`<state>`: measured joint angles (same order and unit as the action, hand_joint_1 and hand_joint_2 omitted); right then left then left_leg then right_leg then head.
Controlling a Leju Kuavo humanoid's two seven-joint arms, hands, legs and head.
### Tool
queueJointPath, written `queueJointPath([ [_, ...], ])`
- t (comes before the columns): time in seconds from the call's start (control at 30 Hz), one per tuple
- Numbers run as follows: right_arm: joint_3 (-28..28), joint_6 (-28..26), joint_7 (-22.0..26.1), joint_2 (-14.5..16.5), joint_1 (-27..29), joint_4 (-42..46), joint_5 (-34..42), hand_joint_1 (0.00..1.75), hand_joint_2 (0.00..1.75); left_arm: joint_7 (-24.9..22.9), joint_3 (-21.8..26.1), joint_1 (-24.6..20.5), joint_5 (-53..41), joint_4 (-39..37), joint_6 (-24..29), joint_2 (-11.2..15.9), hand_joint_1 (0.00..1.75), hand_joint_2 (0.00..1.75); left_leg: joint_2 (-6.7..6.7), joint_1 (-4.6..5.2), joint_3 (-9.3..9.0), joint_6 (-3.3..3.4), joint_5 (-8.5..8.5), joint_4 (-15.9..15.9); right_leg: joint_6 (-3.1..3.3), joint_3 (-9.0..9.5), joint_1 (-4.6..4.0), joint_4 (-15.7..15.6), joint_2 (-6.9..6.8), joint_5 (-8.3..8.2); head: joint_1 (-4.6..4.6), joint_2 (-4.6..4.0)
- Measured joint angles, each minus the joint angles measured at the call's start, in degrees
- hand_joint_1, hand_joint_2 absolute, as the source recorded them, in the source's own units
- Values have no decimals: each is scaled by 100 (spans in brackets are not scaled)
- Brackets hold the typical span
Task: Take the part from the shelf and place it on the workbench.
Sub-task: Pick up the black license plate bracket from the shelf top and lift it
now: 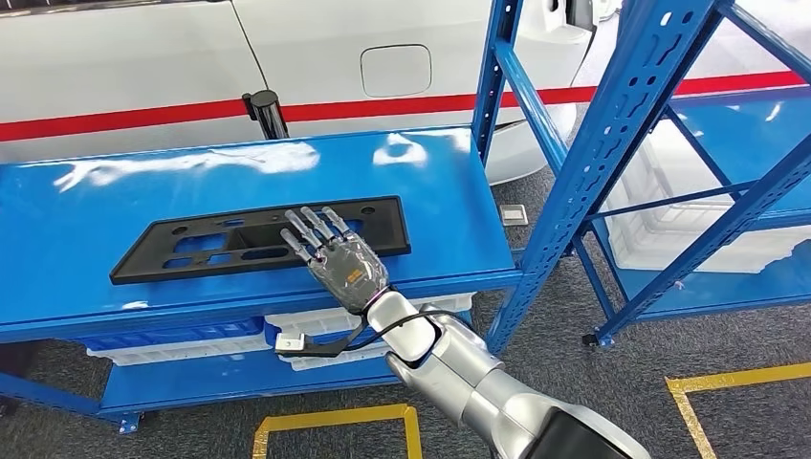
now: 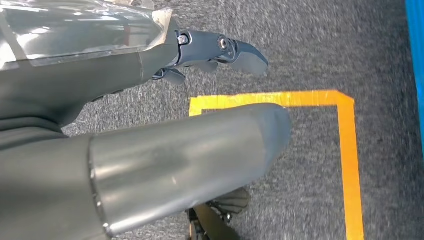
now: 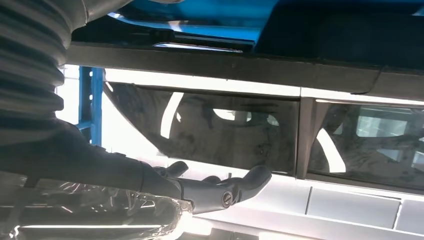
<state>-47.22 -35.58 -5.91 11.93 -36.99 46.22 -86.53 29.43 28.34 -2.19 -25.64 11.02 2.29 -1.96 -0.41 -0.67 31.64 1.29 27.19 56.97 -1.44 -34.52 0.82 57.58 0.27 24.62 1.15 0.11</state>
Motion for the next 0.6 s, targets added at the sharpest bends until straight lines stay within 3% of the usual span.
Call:
queueJointPath([
  [0.13,10,2,103,173,-26,-98,2,0,175,3,-1,-1,-38,0,25,-4,0,0,13,-7,-28,-33,-10,-49,29,-3,-16,2,13,12,-1,0],
  [0.3,19,8,179,332,-76,-222,9,0,175,3,-1,-2,-66,0,54,-9,0,0,18,-11,-39,-131,-12,-74,42,-2,-24,5,13,19,1,0],
  [0.6,33,32,350,684,-173,-497,32,0,175,6,1,-10,-87,0,233,-11,0,0,20,15,-42,-139,-12,-72,43,7,-6,-2,13,18,1,0],
])
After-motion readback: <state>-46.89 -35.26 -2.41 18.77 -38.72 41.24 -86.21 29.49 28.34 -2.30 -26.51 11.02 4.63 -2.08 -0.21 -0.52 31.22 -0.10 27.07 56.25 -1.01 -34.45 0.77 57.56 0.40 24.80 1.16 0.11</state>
